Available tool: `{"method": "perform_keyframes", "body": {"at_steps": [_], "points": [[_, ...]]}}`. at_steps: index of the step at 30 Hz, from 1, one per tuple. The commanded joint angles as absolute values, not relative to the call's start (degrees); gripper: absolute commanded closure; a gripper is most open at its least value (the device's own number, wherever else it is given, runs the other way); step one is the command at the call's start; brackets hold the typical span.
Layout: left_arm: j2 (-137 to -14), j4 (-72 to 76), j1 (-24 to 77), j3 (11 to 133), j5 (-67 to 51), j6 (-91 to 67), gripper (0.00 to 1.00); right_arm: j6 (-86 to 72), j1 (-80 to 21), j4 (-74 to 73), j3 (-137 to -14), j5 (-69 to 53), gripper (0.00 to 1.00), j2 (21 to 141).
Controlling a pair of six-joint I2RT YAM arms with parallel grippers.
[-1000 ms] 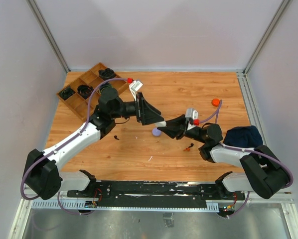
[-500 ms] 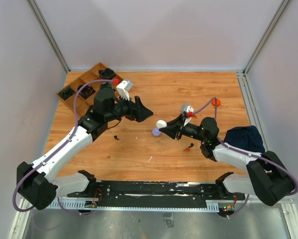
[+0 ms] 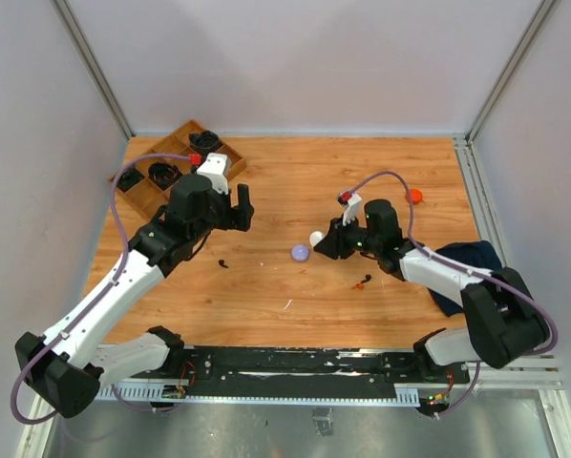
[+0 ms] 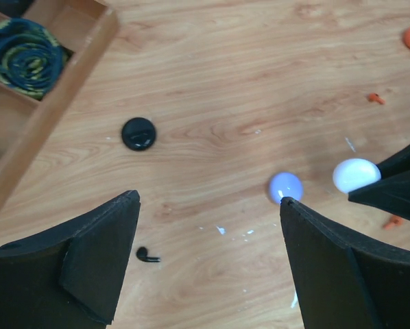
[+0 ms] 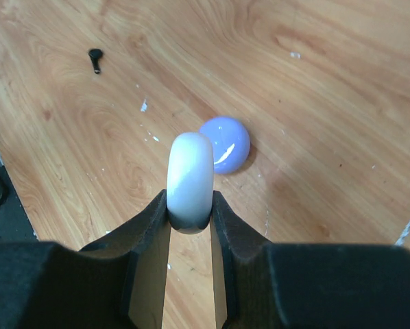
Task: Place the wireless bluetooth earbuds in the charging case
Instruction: Place the charging case at the center of the board.
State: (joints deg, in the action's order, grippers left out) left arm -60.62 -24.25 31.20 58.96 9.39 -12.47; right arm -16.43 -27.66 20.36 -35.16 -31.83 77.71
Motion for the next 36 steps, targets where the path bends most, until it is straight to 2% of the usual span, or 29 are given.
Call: {"method": "perform_keyframes", "body": {"at_steps": [1, 11, 19, 29, 36], "points": [[-57.4, -21.4, 30.4, 55.6, 16.4, -9.7, 0.11, -19.6, -26.3, 9.3, -40.7, -30.1, 0.99, 82.5], [-53.6, -18.1, 24.9, 50.3, 12.9, -10.4, 0.11, -25.8, -25.2, 6.3, -43.8, -29.2, 0.99, 92.0], [-53.0, -17.7, 22.2, 50.1, 9.2, -11.4, 0.11, -29.8, -25.3, 6.0, -46.2, -32.6, 0.92, 97.3], [-53.0, -17.3, 20.4, 49.8, 7.2, -12.1, 0.11, -30.0, -25.3, 3.1, -47.5, -34.4, 0.74, 98.8], [-52.8, -17.2, 19.9, 49.7, 6.8, -12.1, 0.11, -27.5, -25.1, -1.4, -48.0, -30.2, 0.53, 97.5]]}}
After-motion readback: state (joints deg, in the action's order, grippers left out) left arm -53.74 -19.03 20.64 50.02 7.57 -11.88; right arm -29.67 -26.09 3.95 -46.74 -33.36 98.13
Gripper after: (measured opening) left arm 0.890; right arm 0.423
